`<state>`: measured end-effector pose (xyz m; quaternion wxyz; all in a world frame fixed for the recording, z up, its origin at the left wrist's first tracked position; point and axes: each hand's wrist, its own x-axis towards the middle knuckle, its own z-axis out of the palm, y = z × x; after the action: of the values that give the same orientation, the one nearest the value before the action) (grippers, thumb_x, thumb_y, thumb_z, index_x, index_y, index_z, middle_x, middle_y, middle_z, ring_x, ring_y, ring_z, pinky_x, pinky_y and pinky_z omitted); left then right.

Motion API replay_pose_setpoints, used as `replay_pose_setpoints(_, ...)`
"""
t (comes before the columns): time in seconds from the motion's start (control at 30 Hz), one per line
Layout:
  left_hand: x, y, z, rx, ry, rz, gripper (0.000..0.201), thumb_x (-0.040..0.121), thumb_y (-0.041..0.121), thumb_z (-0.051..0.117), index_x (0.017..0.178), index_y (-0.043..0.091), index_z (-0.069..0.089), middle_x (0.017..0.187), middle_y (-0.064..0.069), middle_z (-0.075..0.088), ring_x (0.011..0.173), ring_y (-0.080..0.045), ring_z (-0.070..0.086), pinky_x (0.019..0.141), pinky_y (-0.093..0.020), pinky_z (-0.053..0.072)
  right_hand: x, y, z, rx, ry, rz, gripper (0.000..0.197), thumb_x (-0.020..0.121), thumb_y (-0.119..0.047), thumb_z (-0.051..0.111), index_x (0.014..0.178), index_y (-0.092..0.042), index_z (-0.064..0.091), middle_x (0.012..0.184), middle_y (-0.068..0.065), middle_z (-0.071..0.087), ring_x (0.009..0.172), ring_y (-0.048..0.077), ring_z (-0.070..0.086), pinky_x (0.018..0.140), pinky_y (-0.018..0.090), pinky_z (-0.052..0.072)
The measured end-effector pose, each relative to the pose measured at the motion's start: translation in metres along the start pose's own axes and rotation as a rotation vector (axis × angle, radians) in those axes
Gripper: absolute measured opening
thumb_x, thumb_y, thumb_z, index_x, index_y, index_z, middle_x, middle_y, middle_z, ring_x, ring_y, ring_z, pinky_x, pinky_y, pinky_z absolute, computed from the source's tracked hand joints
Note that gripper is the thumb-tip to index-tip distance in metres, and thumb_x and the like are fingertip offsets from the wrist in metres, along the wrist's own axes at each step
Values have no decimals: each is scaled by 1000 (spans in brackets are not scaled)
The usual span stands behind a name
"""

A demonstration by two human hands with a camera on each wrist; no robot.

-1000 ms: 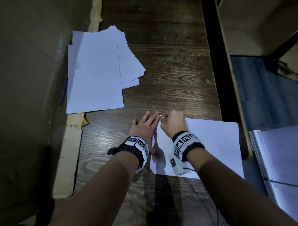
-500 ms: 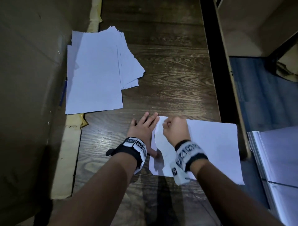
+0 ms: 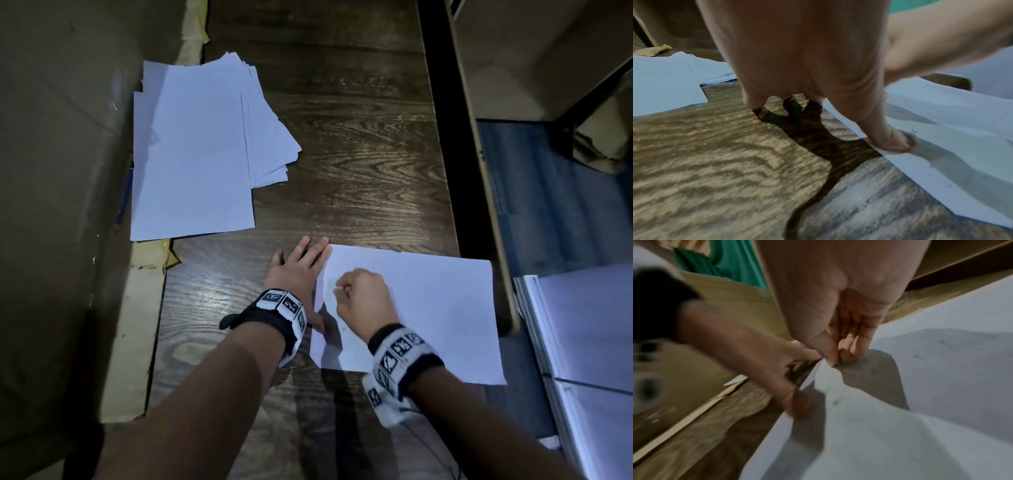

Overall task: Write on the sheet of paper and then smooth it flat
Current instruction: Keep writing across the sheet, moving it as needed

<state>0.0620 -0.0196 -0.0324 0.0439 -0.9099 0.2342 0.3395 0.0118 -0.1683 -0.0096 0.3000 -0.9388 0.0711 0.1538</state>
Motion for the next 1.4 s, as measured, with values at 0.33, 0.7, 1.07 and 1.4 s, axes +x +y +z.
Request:
replay_pose_setpoints(0.33, -2, 2, -3, 1, 8, -2, 148, 62, 83, 72, 159, 22, -22, 166, 8, -27, 154, -21, -20, 121, -61, 13, 54, -5, -2, 60, 65, 71, 12, 84, -13, 62, 77, -14, 72, 74, 7, 69, 71, 25, 64, 62, 26, 50)
replay_pose_setpoints(0.7, -1, 0, -2, -21, 6, 8, 152, 58, 85, 73, 159, 23, -22, 166, 9, -27, 154, -20, -20, 121, -61, 13, 74, -9, -11, 65, 93, 99, 12, 80, -12, 64, 76, -13, 75, 76, 8, 71, 70, 24, 66, 62, 28, 55)
replay_pose_setpoints(1.07, 2, -2, 0, -49, 28, 14, 151, 57, 83, 75, 159, 25, -20, 166, 10, -25, 154, -19, -20, 121, -61, 12, 75, -7, -10, 89, 70, 87, 11, 81, -13, 67, 77, -12, 76, 75, 6, 71, 72, 21, 65, 63, 23, 49)
replay_pose_setpoints(1.4, 4, -5, 1, -66, 16, 21, 152, 55, 88, 71, 159, 26, -21, 165, 12, -27, 153, -18, -22, 122, -61, 6, 66, -11, -10, 51, 43, 44, 14, 81, -12, 64, 72, -11, 74, 68, 8, 69, 65, 23, 64, 62, 28, 53)
